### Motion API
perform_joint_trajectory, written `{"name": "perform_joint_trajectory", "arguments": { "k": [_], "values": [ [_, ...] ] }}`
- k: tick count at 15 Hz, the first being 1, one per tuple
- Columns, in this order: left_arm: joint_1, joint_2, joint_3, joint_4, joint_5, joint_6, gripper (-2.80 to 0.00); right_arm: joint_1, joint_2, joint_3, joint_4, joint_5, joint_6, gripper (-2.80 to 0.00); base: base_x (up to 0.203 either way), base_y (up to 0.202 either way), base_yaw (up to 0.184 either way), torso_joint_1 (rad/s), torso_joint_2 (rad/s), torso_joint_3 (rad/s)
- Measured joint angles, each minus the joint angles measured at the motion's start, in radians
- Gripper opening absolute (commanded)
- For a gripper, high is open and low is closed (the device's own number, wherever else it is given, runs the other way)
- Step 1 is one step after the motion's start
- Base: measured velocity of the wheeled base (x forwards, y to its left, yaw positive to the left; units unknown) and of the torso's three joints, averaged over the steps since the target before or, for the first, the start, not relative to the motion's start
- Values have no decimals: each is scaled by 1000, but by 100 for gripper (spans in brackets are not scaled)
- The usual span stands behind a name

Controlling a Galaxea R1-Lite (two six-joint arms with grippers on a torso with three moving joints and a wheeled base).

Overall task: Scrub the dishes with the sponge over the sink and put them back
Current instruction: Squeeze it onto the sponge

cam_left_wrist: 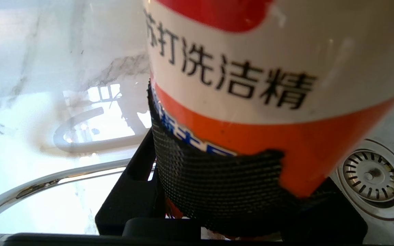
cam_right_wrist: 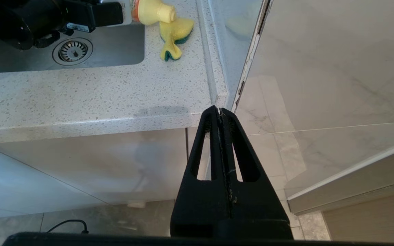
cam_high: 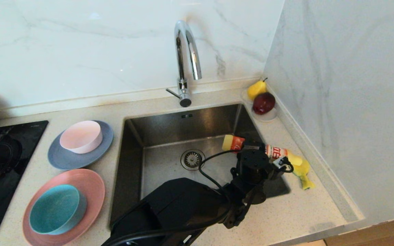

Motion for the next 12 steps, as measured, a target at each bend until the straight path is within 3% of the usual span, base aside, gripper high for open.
{"name": "perform_joint_trajectory", "arguments": {
  "k": [12],
  "values": [
    [0, 4, -1, -80, 0, 2, -280, 0, 0, 0, 0, 0, -1, -280, 0, 0, 0, 0, 0, 0]
  ]
}}
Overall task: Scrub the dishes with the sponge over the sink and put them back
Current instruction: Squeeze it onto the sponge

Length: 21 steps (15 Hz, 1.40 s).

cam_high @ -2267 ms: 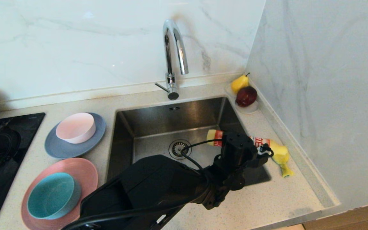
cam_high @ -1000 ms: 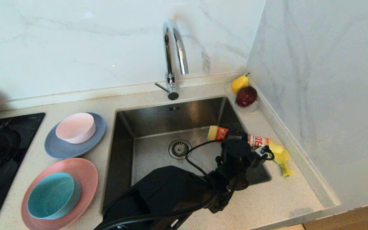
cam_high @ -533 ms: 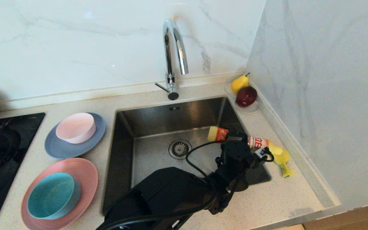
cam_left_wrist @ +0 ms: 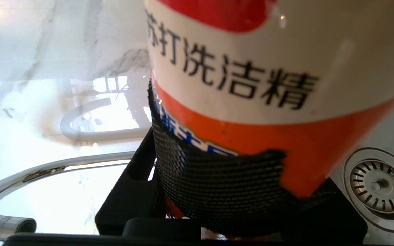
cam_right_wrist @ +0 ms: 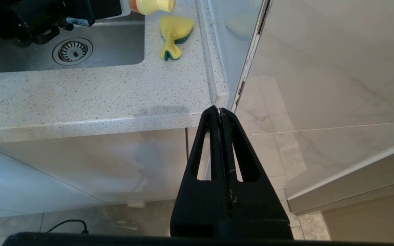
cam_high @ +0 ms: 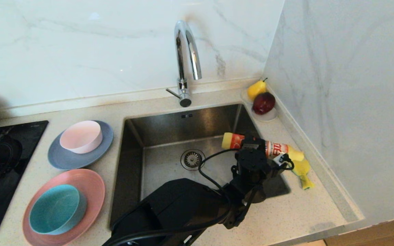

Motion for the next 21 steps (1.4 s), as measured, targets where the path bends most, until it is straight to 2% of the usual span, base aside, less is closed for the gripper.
{"name": "perform_joint_trajectory", "arguments": {
  "k": [7, 15, 21],
  "values": [
    [0, 2, 17, -17, -5, 0, -280, 0, 0, 0, 0, 0, 1, -280, 0, 0, 0, 0, 0, 0],
    [-1, 5, 106, -68, -5, -1, -280, 0, 0, 0, 0, 0, 0, -280, 0, 0, 0, 0, 0, 0],
    [0, -21, 104, -67, -4, -1, -280, 0, 0, 0, 0, 0, 0, -280, 0, 0, 0, 0, 0, 0]
  ]
}}
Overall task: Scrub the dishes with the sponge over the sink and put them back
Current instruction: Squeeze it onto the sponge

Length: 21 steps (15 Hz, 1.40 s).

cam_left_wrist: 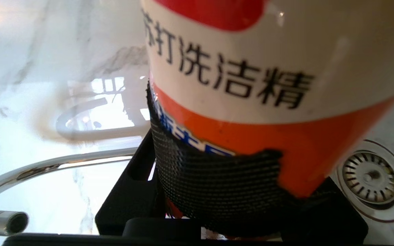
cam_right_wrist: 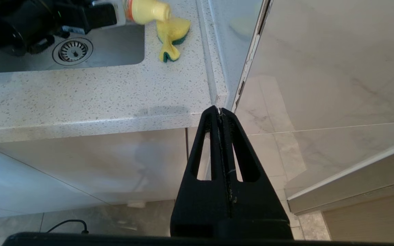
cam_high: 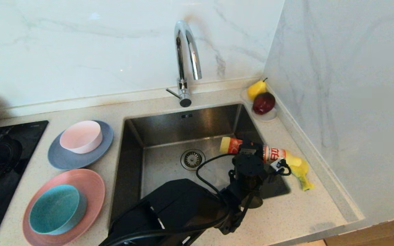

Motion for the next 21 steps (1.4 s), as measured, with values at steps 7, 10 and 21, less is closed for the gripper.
{"name": "perform_joint_trajectory", "arguments": {
  "k": [7, 10, 21],
  "values": [
    [0, -16, -11, -2, 0, -2, -280, 0, 0, 0, 0, 0, 0, -280, 0, 0, 0, 0, 0, 0],
    [-1, -13, -4, -3, -2, -5, -280, 0, 0, 0, 0, 0, 0, -280, 0, 0, 0, 0, 0, 0],
    [0, -98, -42, -4, -2, -75, -280, 0, 0, 0, 0, 0, 0, -280, 0, 0, 0, 0, 0, 0]
  ]
}}
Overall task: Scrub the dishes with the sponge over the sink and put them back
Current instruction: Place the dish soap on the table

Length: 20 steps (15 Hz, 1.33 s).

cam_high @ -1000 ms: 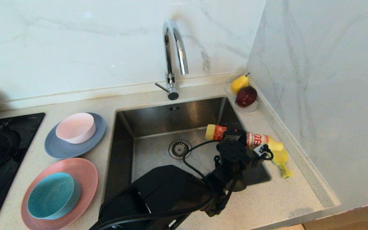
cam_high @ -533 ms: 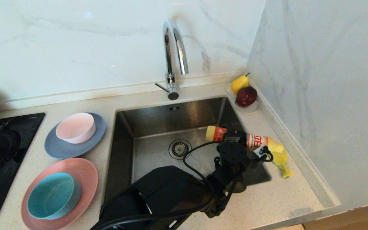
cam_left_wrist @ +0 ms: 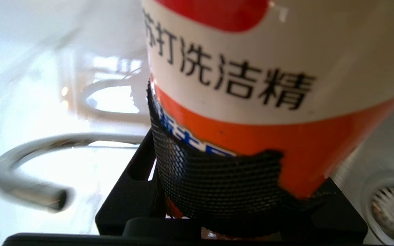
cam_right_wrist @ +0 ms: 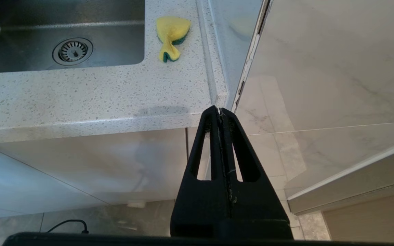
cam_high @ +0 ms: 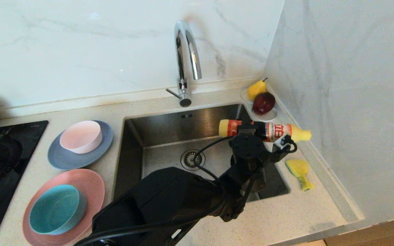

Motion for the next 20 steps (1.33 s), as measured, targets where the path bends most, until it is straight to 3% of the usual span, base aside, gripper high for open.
{"name": "perform_joint_trajectory", "arguments": {
  "k": [3, 8, 11, 14, 18, 20],
  "values": [
    [-1, -37, -60, 3, 1, -53, -280, 0, 0, 0, 0, 0, 0, -280, 0, 0, 0, 0, 0, 0],
    [-3, -92, -74, 21, 2, -217, -280, 0, 0, 0, 0, 0, 0, -280, 0, 0, 0, 0, 0, 0],
    [-2, -146, -74, 85, -3, -330, -280, 0, 0, 0, 0, 0, 0, -280, 0, 0, 0, 0, 0, 0],
    [-5, -214, -76, 180, -15, -489, -280, 0, 0, 0, 0, 0, 0, -280, 0, 0, 0, 0, 0, 0],
    [-8, -289, -76, 216, -105, -657, -280, 0, 0, 0, 0, 0, -1, -280, 0, 0, 0, 0, 0, 0],
    [-9, -325, -76, 229, -112, -709, -280, 0, 0, 0, 0, 0, 0, -280, 0, 0, 0, 0, 0, 0]
  ]
}}
